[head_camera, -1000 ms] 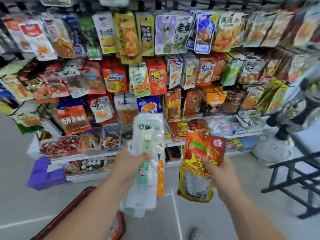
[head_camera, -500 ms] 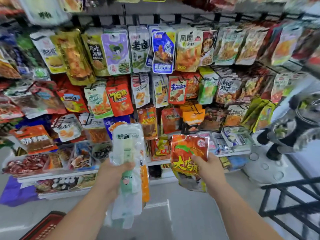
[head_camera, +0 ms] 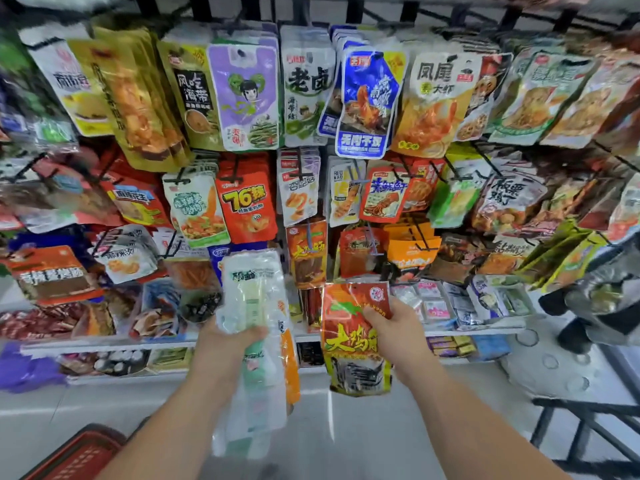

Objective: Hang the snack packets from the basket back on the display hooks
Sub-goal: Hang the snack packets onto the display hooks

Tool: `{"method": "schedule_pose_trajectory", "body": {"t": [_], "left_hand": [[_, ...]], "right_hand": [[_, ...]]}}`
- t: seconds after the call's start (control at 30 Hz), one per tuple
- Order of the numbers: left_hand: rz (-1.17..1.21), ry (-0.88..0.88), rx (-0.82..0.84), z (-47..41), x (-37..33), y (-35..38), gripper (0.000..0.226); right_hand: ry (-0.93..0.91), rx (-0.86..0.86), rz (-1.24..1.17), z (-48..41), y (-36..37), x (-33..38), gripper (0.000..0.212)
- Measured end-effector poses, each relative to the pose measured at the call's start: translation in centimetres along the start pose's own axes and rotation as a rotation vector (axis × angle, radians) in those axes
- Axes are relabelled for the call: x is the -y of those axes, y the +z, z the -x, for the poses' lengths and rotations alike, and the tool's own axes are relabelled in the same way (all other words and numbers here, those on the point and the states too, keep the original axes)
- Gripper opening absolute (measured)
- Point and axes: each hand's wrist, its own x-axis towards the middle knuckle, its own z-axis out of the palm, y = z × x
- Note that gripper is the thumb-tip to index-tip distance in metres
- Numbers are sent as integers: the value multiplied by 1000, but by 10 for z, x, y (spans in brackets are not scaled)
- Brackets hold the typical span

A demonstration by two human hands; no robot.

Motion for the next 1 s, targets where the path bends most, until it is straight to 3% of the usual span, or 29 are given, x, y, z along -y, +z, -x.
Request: {"method": "schedule_pose_trajectory", "body": {"t": [0.27,0.47,0.57,0.83,1.0], "left_hand": [[57,-84,-204,-20,13,27,36],[160,-98,-312,-36,32,52,34],[171,-97,-320,-50,37,59,31],[202,-101,-236,-127,75,40,38],[141,-19,-151,-162,95,34,34]], "right_hand": [[93,203,133,-86,22,-25,16],[51,319,232,-144,32,-35,12],[-49,342,346,-174,40,-39,22],[-162,247,317,-214,81,-74,2],[-197,143,178,-213,100,-96,14]]}}
